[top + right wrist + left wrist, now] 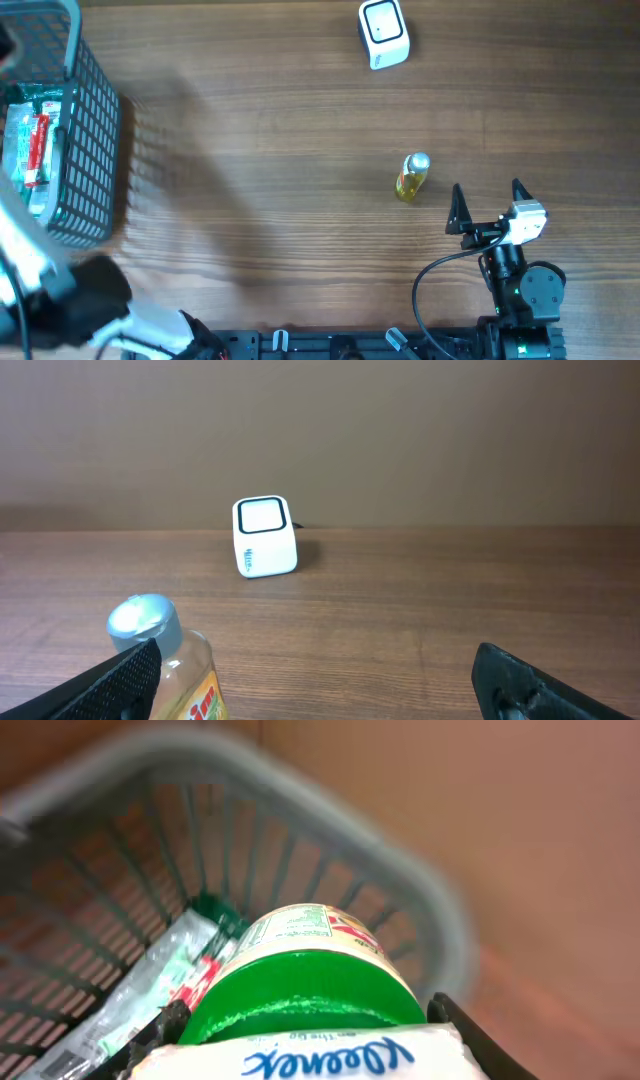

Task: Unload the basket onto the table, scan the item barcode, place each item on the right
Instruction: 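Place the red-white tissue pack beside the oil bottle with left gripper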

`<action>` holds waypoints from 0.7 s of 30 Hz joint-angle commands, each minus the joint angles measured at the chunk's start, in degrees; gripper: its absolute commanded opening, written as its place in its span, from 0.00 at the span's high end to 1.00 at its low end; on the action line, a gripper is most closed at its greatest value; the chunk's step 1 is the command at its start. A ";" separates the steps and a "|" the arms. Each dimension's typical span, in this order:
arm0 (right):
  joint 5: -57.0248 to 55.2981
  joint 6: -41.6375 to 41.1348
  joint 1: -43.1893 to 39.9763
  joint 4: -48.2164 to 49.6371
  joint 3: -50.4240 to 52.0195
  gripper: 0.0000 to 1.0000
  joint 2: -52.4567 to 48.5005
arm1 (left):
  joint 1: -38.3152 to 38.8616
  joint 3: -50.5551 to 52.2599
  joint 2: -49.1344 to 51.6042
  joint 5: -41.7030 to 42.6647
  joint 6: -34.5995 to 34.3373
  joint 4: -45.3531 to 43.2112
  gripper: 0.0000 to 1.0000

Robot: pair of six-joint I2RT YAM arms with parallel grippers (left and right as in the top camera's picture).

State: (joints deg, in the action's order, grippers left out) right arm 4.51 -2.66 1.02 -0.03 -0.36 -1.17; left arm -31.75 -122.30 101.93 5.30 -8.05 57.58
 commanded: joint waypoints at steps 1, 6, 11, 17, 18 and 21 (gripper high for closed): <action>0.50 0.76 -0.09 0.22 0.07 0.00 -0.13 | -0.17 -1.27 -8.17 7.32 -3.17 0.22 0.57; 0.50 0.79 -0.09 0.22 0.07 0.00 -0.13 | 6.82 -1.27 -12.94 9.07 -3.08 11.74 0.57; 0.50 0.79 -0.09 0.22 0.07 0.00 -0.13 | 25.79 3.48 -10.73 8.76 -2.75 21.35 0.57; 0.50 0.81 -0.09 0.22 0.07 0.00 -0.13 | 47.71 24.65 -9.11 5.35 -10.93 6.43 0.58; 0.52 0.79 -0.09 0.22 0.07 0.00 -0.13 | 50.73 28.57 -9.01 3.13 -13.40 3.04 0.59; 0.50 0.79 -0.09 0.22 0.07 0.00 -0.13 | 60.48 36.30 -7.19 -3.21 -18.03 -2.67 0.61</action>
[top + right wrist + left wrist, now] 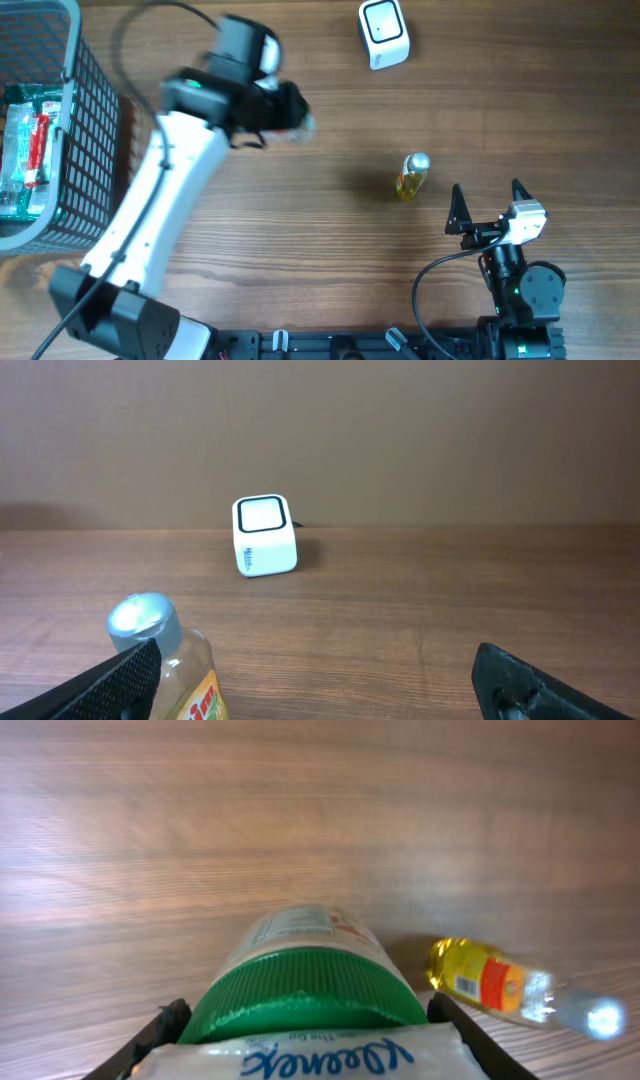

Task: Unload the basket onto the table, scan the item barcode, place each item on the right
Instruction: 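Place the red-white tissue pack beside the oil bottle with left gripper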

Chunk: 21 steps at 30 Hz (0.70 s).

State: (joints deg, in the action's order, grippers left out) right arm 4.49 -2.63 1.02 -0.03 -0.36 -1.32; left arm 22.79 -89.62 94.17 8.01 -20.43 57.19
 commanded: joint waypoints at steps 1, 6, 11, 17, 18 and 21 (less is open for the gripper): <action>0.52 0.76 -0.09 0.22 0.07 0.00 0.02 | 9.38 4.76 2.14 -8.85 -7.45 -2.82 0.60; 0.55 0.76 -0.09 0.22 0.07 0.00 0.02 | 20.96 5.09 12.66 -11.21 -10.58 -9.31 0.64; 0.52 0.76 -0.09 0.22 0.07 0.00 0.02 | 23.23 5.16 15.69 -15.19 -19.17 -11.19 0.69; 0.55 0.74 -0.09 0.22 0.07 0.00 0.02 | 23.50 5.31 19.06 -16.63 -19.28 -11.15 0.63; 0.55 0.76 -0.09 0.22 0.07 0.00 0.02 | 23.50 5.31 19.39 -16.61 -19.28 -11.17 0.62; 0.55 0.76 -0.09 0.22 0.07 0.00 0.02 | 23.50 5.31 19.54 -16.61 -19.28 -11.17 0.57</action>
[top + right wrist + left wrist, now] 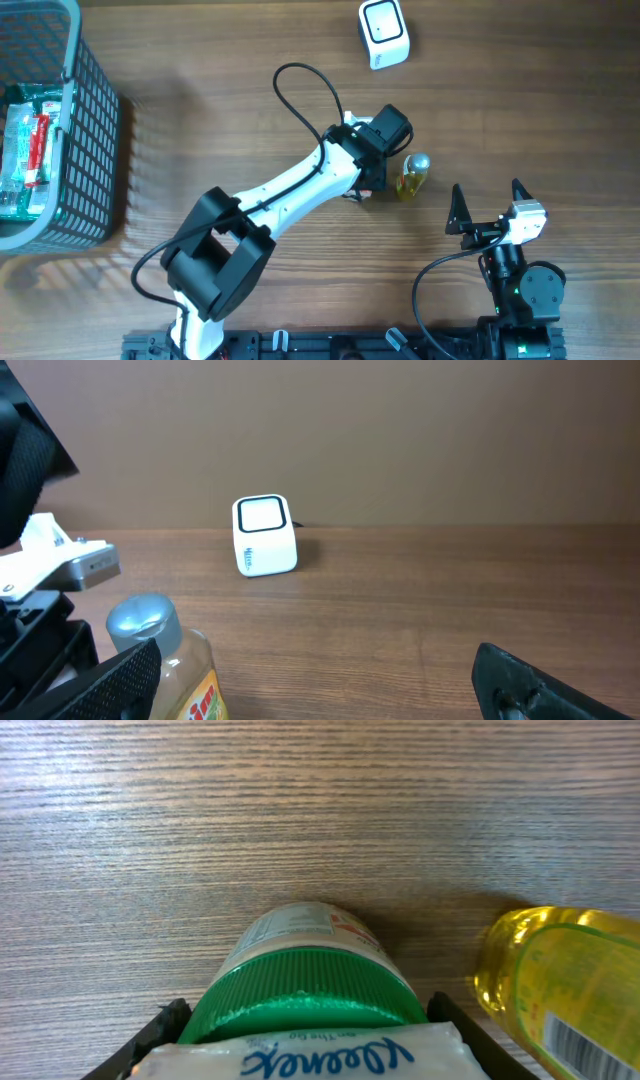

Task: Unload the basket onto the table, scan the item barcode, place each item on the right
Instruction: 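Place the red-white tissue pack beside the oil bottle with left gripper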

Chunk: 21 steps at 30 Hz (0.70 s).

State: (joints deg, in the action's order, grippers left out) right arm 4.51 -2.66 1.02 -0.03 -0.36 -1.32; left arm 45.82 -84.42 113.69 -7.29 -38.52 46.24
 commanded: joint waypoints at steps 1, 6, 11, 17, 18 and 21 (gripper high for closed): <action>0.52 0.79 -0.09 0.22 0.07 0.00 0.02 | 0.46 0.11 0.02 -1.31 -1.16 -0.15 0.55; 0.50 0.79 -0.09 0.22 0.07 0.00 0.02 | 0.46 0.11 0.13 -1.31 -1.16 0.24 0.34; 0.52 0.79 -0.09 0.22 0.07 0.00 0.02 | 0.31 0.04 -0.48 -1.18 -0.68 0.26 0.15; 0.52 0.76 -0.09 0.22 0.07 0.00 0.02 | -5.25 -2.75 -8.44 -1.38 3.13 -0.96 0.13; 0.52 0.79 -0.09 0.22 0.07 0.00 0.02 | -6.91 -3.04 -10.40 -1.38 5.49 -1.86 0.12; 0.50 0.79 -0.09 0.22 0.07 0.00 0.02 | -11.61 -4.11 -15.91 -1.95 13.90 -2.78 0.11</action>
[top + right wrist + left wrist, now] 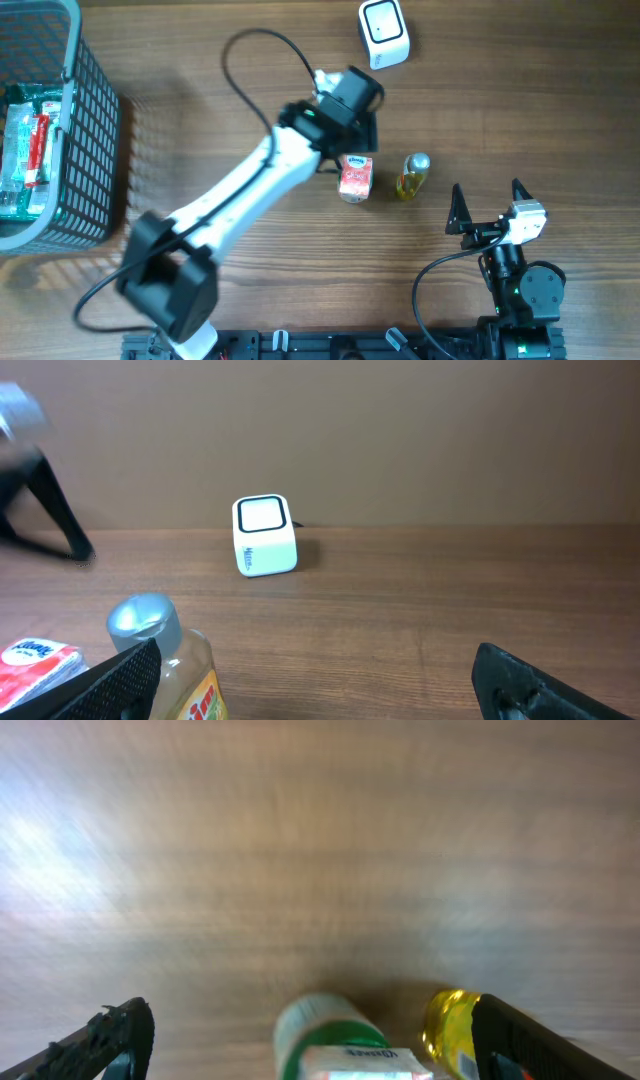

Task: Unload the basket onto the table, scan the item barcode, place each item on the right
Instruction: 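Place the red-white tissue pack beside the oil bottle with left gripper, then reach the left gripper into the basket and grasp the packets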

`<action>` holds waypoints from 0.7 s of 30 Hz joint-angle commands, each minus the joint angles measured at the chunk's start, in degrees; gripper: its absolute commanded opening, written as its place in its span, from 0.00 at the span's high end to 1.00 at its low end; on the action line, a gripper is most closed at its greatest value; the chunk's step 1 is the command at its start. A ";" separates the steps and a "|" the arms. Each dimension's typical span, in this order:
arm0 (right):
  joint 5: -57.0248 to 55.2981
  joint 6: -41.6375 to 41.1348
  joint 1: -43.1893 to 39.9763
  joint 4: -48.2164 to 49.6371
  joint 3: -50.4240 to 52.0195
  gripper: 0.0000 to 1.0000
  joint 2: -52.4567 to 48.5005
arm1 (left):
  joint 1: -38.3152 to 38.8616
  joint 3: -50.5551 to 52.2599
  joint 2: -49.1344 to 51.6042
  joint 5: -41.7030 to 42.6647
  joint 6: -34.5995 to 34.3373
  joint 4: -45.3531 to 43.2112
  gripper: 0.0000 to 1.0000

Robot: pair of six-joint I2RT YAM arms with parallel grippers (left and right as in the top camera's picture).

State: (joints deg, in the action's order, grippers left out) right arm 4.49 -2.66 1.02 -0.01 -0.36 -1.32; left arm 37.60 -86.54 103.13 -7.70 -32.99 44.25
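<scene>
A green-lidded jar with a red and white tissue pack on top of it lies on the wooden table, just left of the yellow bottle. My left gripper is open, just beyond the jar and a little above it, holding nothing. In the left wrist view its dark fingers stand wide on either side of the jar and the yellow bottle. The white scanner stands at the far edge. My right gripper rests open near the front right, behind the bottle.
A grey wire basket with packaged goods sits at the far left. The scanner faces the right wrist camera, and the tissue pack shows at that view's lower left. The left arm crosses the table's middle diagonally.
The left gripper, which was shut on the jar and tissue pack low beside the bottle, is now open and farther back. The jar and pack lie on the table. The right arm has not moved.
The left gripper first held the jar and tissue pack over the basket. It then held them above the middle of the table, then low beside the yellow bottle. Now they lie there, let go. The right gripper stayed open and still.
</scene>
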 commanded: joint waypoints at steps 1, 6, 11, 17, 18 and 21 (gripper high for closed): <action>0.55 0.79 -0.09 0.20 0.07 0.00 0.02 | -5.38 -2.03 -7.56 -3.37 11.85 -1.36 0.01; 0.52 0.76 -0.09 0.20 0.07 0.00 0.02 | -22.08 -2.03 -19.65 -14.93 32.37 -7.98 0.00; 0.55 0.79 -0.09 0.20 0.07 0.00 0.02 | -45.13 -2.03 -26.67 -15.74 41.94 -18.49 0.00; 0.55 0.76 -0.09 0.20 0.07 0.00 0.02 | -67.76 -1.97 -19.85 -4.04 46.31 -14.51 0.00; 0.55 0.79 -0.09 0.20 0.07 0.00 0.02 | -70.05 -1.97 -17.99 -2.43 46.31 -13.62 0.00; 0.52 0.81 -0.09 0.20 0.07 0.00 0.02 | -76.52 -1.97 -10.38 2.27 46.31 -11.15 0.00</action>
State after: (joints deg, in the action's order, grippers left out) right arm 4.51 -2.63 1.02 -0.03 -0.36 -1.32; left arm -33.85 -88.25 86.70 -12.40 11.99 31.29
